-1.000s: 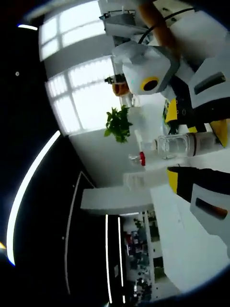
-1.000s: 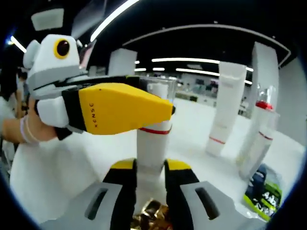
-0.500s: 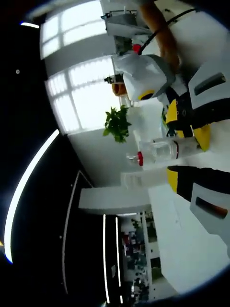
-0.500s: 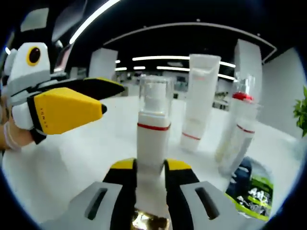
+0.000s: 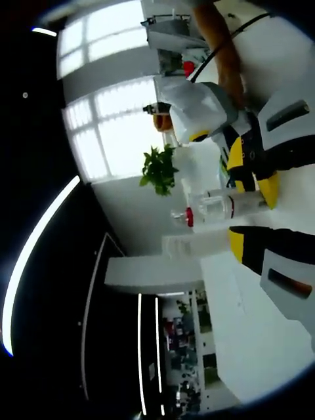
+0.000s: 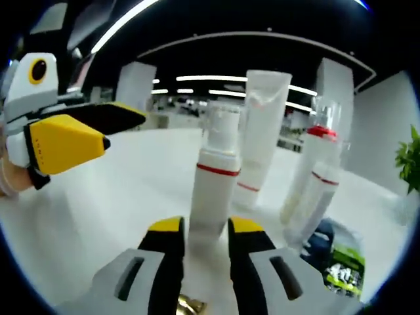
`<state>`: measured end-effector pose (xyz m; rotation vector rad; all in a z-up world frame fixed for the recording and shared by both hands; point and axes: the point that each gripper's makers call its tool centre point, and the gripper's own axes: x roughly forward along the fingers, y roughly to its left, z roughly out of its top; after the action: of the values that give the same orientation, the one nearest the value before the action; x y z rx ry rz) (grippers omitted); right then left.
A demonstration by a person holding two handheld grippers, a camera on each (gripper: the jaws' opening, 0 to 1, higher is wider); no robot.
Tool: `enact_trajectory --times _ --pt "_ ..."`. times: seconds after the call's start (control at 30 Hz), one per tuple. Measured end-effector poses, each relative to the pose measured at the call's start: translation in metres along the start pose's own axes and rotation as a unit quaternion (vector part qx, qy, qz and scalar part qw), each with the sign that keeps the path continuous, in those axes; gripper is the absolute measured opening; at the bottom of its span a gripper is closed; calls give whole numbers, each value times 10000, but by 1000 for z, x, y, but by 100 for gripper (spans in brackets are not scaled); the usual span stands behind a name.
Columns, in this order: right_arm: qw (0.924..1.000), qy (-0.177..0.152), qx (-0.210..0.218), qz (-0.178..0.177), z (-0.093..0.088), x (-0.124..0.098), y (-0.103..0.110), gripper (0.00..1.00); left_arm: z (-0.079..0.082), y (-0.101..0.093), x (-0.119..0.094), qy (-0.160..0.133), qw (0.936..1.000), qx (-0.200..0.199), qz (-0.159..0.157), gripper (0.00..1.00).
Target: Arrange the skincare products in the storage area until every visible bottle or jar stands upright without overlapping.
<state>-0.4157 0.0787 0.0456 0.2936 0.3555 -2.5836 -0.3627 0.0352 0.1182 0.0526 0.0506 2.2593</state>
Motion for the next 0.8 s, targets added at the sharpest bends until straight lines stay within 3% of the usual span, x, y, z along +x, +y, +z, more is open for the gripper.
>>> enact_trajectory --times 0.47,0.8 --pt "9992 395 60 -9 -10 -8 1 20 1 -2 -1 7 10000 31 -13 32" --pt "9989 447 110 10 -12 -10 2 18 -2 -2 0 64 9999 77 -25 32"
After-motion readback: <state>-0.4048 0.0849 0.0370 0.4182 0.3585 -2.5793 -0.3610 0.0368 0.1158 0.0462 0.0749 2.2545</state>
